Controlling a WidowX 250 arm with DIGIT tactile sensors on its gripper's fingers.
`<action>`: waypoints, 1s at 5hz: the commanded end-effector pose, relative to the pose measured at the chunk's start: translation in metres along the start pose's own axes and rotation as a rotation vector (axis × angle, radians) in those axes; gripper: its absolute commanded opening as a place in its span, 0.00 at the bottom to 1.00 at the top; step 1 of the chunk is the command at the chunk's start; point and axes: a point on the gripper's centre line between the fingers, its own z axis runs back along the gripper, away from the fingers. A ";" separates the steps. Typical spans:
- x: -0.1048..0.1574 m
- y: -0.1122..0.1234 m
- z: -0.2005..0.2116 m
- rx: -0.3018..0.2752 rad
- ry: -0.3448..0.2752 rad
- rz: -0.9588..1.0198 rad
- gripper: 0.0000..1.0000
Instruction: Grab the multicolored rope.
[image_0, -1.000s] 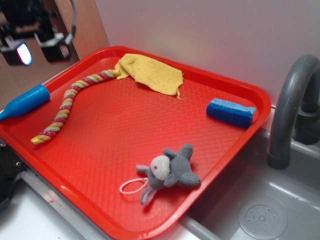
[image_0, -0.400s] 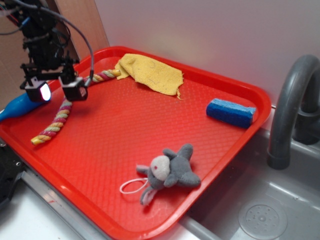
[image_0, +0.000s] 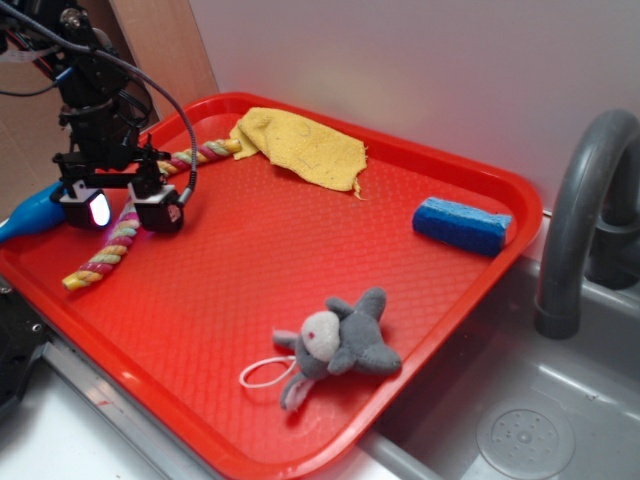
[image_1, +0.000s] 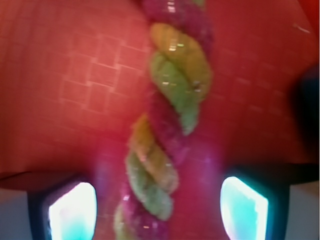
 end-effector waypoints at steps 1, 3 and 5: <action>-0.011 0.001 -0.003 0.015 -0.019 -0.008 0.00; -0.018 0.000 0.008 0.034 -0.034 -0.035 0.00; -0.038 -0.037 0.109 -0.122 -0.160 -0.127 0.00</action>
